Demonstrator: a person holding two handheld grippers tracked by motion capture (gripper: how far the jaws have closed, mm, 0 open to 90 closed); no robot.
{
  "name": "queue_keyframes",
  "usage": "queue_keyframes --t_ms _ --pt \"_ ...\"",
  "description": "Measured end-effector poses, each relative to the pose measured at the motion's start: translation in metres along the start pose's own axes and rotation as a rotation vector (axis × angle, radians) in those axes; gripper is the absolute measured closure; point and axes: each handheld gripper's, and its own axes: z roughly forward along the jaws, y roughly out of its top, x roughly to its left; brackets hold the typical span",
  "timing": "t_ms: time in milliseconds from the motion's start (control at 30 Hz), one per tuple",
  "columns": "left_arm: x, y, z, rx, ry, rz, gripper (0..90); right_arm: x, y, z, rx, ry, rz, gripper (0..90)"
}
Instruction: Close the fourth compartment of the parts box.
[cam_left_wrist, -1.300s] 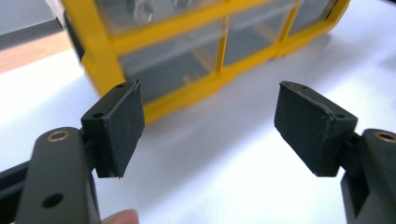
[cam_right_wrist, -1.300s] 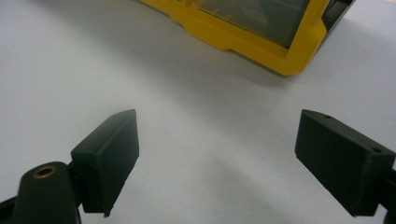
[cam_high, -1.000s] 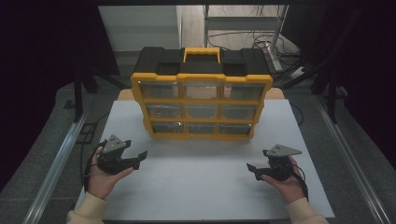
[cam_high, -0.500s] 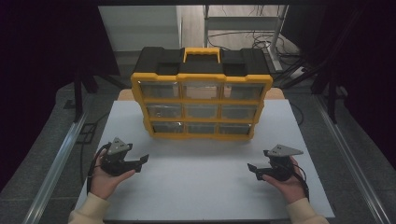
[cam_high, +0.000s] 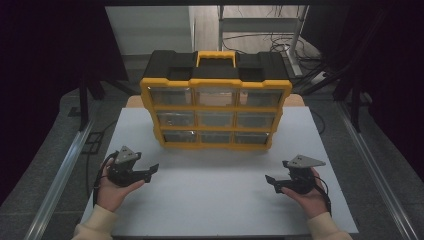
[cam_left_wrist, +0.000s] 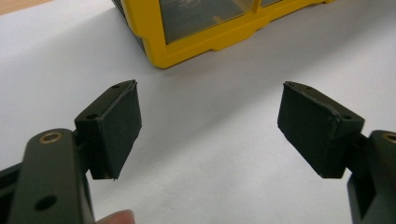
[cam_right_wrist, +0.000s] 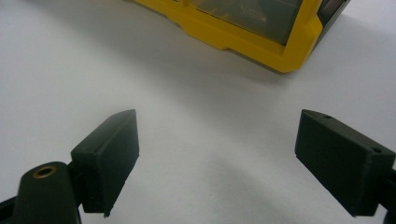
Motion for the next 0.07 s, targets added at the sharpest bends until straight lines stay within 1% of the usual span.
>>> queue_keyframes --t_ms 67 --pt "0.0002 -0.0006 0.0001 0.000 0.002 0.000 22.3 -0.0001 0.0000 0.0000 -0.001 0.001 -0.001 14.1"
